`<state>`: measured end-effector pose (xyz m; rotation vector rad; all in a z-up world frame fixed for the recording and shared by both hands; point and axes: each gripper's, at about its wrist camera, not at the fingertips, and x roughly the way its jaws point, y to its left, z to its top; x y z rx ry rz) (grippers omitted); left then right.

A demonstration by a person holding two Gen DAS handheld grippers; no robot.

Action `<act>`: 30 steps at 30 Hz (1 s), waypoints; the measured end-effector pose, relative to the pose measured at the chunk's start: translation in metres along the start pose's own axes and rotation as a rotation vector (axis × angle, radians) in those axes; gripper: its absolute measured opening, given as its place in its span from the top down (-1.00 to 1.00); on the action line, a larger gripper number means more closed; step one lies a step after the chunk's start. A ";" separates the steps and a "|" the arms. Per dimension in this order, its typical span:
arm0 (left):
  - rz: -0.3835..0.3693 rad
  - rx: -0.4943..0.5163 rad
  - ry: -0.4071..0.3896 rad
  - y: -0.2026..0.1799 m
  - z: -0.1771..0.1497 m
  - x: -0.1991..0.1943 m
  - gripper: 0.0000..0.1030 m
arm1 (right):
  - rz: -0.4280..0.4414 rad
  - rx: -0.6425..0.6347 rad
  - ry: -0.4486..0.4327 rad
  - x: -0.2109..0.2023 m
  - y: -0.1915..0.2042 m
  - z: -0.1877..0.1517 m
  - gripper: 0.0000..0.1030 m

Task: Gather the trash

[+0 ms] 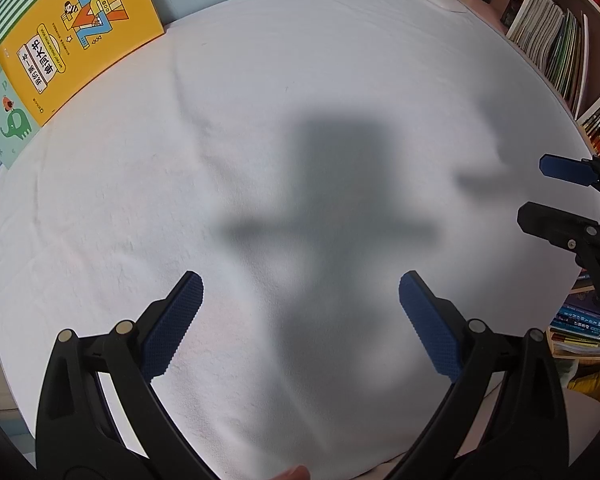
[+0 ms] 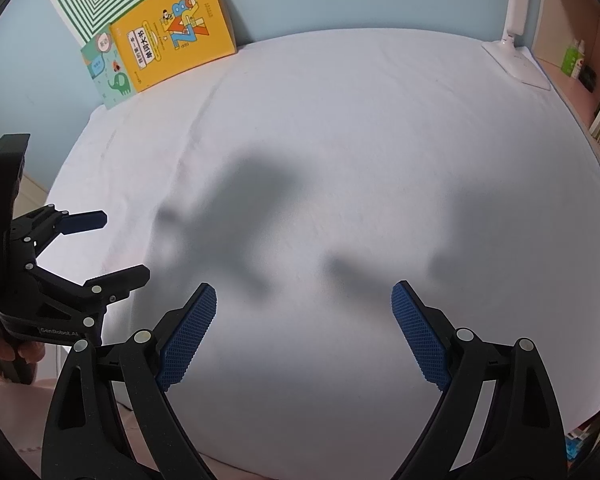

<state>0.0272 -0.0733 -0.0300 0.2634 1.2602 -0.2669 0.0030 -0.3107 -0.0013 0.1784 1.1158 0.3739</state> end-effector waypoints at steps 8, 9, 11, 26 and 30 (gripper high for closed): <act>-0.002 0.000 0.001 0.000 0.000 0.001 -0.87 | 0.000 0.001 -0.002 0.000 0.000 0.000 -0.72; -0.006 0.000 0.002 0.000 -0.001 0.001 -0.87 | 0.000 0.001 -0.002 0.000 0.000 0.000 -0.72; -0.008 -0.001 0.001 -0.001 -0.001 0.001 -0.87 | 0.000 0.001 -0.002 -0.001 0.000 0.000 -0.72; -0.015 0.012 -0.016 -0.002 -0.001 -0.001 -0.84 | -0.007 -0.003 0.002 0.000 0.000 0.002 -0.72; -0.006 0.027 -0.031 -0.005 0.000 -0.002 -0.82 | -0.009 -0.003 0.003 0.001 -0.001 0.003 -0.72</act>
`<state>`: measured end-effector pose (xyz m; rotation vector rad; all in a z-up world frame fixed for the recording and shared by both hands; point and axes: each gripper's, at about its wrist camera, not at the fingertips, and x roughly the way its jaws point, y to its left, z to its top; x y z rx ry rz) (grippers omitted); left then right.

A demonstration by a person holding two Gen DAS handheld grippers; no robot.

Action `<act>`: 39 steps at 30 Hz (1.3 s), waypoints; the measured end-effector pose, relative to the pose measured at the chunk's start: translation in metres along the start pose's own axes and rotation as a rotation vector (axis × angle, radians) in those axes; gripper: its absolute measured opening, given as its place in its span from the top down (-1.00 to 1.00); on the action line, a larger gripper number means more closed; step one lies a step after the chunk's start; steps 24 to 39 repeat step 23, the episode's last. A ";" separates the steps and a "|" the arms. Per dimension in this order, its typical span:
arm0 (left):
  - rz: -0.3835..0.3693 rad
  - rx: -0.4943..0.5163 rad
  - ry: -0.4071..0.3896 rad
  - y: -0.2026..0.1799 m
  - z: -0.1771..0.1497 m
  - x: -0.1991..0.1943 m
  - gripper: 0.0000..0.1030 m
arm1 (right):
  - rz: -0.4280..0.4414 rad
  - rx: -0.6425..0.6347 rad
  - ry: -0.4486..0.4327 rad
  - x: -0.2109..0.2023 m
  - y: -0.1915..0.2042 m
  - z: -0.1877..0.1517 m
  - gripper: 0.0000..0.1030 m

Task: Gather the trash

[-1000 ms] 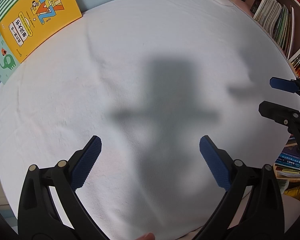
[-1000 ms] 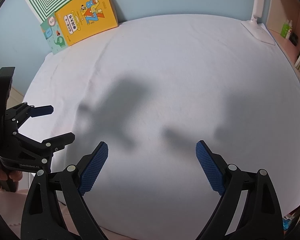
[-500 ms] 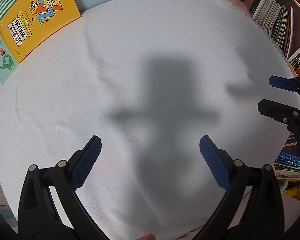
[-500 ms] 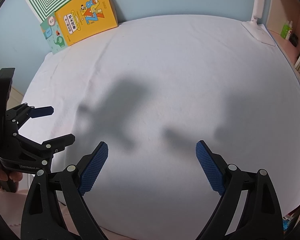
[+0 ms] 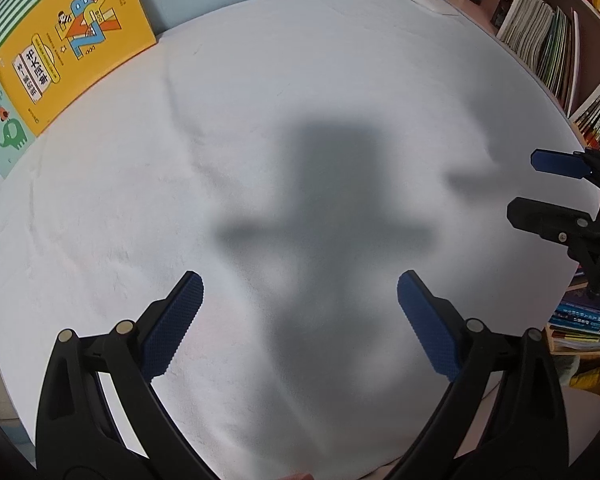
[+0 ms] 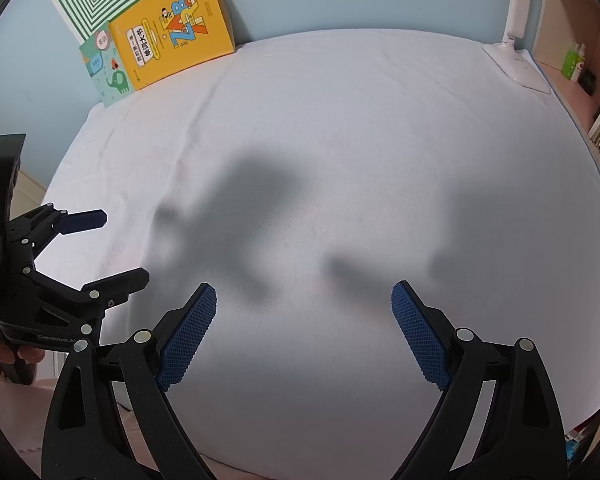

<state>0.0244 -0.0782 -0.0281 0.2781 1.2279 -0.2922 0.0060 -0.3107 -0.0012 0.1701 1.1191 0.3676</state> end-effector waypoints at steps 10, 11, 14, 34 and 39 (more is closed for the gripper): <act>0.008 0.008 -0.005 -0.001 0.000 0.001 -0.81 | -0.007 0.009 0.001 -0.001 -0.002 -0.002 -0.72; 0.008 0.008 -0.003 0.000 0.000 0.002 -0.81 | -0.007 0.009 0.001 -0.001 -0.002 -0.002 -0.72; 0.009 0.012 -0.004 0.000 0.001 0.002 -0.81 | -0.007 0.008 0.002 -0.001 -0.002 -0.002 -0.72; -0.024 0.014 -0.001 0.001 0.005 0.003 -0.84 | -0.012 0.014 0.002 -0.002 -0.005 -0.003 -0.72; -0.024 0.014 -0.001 0.001 0.005 0.003 -0.84 | -0.012 0.014 0.002 -0.002 -0.005 -0.003 -0.72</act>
